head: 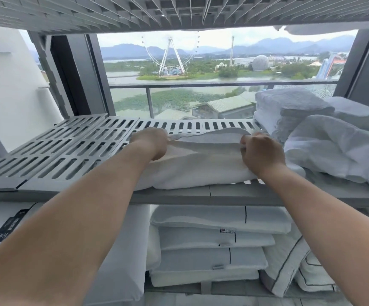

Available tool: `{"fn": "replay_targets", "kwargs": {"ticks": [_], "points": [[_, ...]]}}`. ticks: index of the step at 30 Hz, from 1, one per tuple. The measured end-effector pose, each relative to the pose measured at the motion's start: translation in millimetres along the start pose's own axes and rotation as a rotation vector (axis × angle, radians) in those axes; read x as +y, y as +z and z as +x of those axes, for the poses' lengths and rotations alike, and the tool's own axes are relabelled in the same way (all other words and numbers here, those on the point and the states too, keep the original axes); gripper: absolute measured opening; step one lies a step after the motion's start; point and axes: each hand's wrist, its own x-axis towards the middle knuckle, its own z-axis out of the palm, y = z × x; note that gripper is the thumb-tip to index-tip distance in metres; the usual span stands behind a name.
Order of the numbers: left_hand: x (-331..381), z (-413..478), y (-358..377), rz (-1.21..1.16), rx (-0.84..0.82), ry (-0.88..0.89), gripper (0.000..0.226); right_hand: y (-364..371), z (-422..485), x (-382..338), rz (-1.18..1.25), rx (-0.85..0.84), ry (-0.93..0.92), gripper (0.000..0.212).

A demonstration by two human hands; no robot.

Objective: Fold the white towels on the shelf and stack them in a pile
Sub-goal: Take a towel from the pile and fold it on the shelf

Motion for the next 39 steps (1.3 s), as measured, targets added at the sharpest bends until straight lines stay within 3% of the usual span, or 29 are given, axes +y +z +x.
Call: {"fn": "replay_targets", "kwargs": {"ticks": [4,13,21,24,28,34,39], "points": [[-8,23,-4,-0.043,0.041,0.006,0.023,-2,27,4,0.034,0.162,-0.018,0.030],[-26,139,-7,-0.037,0.113,0.007,0.022,21,121,15,0.019,0.292,-0.155,0.028],[-29,208,71,0.076,0.205,-0.034,0.036,86,179,17,-0.119,0.021,-0.171,0.022],[-38,213,100,0.001,0.331,-0.047,0.029,109,182,19,-0.190,-0.139,-0.118,0.024],[-39,216,110,-0.010,0.480,0.000,0.029,126,184,30,-0.248,-0.175,-0.084,0.024],[-36,218,114,-0.222,0.233,0.009,0.027,142,194,45,-0.183,-0.305,-0.084,0.032],[-50,224,100,-0.289,0.019,0.054,0.019,139,202,55,0.003,-0.398,-0.065,0.017]]}}
